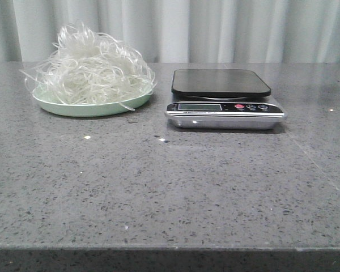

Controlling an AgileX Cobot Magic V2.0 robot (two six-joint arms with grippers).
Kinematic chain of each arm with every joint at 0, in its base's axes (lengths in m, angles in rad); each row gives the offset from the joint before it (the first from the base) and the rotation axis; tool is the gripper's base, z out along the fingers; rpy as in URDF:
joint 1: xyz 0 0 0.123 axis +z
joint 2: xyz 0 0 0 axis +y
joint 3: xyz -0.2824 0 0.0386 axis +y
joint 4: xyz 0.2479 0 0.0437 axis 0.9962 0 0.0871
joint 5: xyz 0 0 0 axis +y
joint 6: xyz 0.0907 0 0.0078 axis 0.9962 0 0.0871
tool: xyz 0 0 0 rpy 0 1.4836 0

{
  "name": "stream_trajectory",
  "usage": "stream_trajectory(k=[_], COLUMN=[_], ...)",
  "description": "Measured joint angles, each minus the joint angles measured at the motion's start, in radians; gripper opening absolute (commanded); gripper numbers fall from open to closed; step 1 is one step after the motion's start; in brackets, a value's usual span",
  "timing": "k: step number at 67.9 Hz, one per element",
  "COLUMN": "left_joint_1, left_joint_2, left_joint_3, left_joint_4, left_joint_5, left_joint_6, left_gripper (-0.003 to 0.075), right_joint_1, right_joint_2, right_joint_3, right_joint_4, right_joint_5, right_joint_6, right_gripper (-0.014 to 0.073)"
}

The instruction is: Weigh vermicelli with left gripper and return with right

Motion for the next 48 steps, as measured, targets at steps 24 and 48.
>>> stream_trajectory(k=[24, 48], left_joint_1=[0.0, 0.0], left_joint_2=[0.0, 0.0], left_joint_3=[0.0, 0.0], left_joint_4=[-0.002, -0.004], left_joint_5=[-0.043, -0.044], left_joint_6=[0.0, 0.0], left_gripper=[0.0137, 0.0137], right_joint_1=[-0.056, -0.056], right_joint_2=[-0.489, -0.946], right_joint_3=[0.711, 1.232], right_joint_4=[0.0, 0.0], right_joint_5=[-0.42, -0.711], right_joint_6=[0.007, 0.007], right_gripper=[0.0154, 0.0154])
